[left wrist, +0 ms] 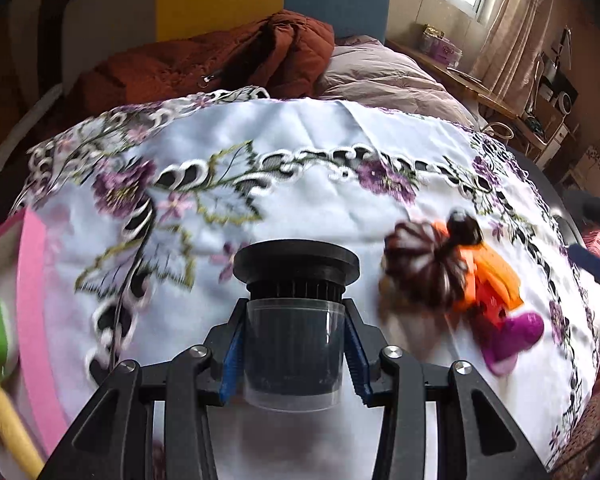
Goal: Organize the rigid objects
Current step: 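Grasp the dark grey cup-shaped canister with the left gripper, then grasp the yellow-orange curved piece with the right gripper while the left holds the canister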
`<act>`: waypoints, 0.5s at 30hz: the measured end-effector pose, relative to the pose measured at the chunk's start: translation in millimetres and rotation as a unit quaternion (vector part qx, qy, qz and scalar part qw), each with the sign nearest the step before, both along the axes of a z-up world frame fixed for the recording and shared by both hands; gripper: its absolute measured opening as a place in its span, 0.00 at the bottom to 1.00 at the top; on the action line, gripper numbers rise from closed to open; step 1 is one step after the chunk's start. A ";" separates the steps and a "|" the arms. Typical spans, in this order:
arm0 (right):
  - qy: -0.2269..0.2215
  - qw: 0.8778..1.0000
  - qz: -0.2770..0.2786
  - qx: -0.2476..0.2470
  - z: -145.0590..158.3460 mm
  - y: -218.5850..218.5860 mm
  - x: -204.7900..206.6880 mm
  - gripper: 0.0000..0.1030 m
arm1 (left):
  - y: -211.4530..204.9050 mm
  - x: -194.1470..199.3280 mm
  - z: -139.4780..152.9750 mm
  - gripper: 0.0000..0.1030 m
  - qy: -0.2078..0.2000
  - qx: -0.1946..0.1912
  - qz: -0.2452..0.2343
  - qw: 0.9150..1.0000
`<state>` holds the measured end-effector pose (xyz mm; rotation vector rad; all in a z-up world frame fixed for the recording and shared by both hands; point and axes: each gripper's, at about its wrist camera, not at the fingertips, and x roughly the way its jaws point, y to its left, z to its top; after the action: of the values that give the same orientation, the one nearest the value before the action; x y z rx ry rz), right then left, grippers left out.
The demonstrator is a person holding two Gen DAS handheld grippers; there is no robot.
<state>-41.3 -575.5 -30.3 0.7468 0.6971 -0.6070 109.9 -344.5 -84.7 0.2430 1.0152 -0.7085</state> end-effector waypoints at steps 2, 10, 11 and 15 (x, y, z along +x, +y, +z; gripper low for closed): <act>0.002 1.000 -0.001 0.005 -1.8 -1.2 -0.2 0.89 | 12.0 -13.7 1.2 0.43 -0.003 0.001 0.002 1.000; 0.036 0.999 0.025 -0.011 -10.3 5.5 11.2 0.87 | 45.2 -79.8 1.6 0.43 -0.044 0.006 -0.029 0.999; 0.041 0.999 0.027 -0.012 -11.9 6.2 12.4 0.86 | 47.8 -87.1 1.2 0.43 -0.049 0.005 -0.032 0.998; 0.060 0.997 0.040 -0.013 -19.5 7.0 17.5 0.83 | 52.8 -105.9 -3.5 0.42 -0.063 0.003 -0.044 0.997</act>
<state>-23.8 -568.5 -49.8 0.6584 0.8237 -0.5896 3.9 -291.6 -88.3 0.3352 0.8912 -0.7604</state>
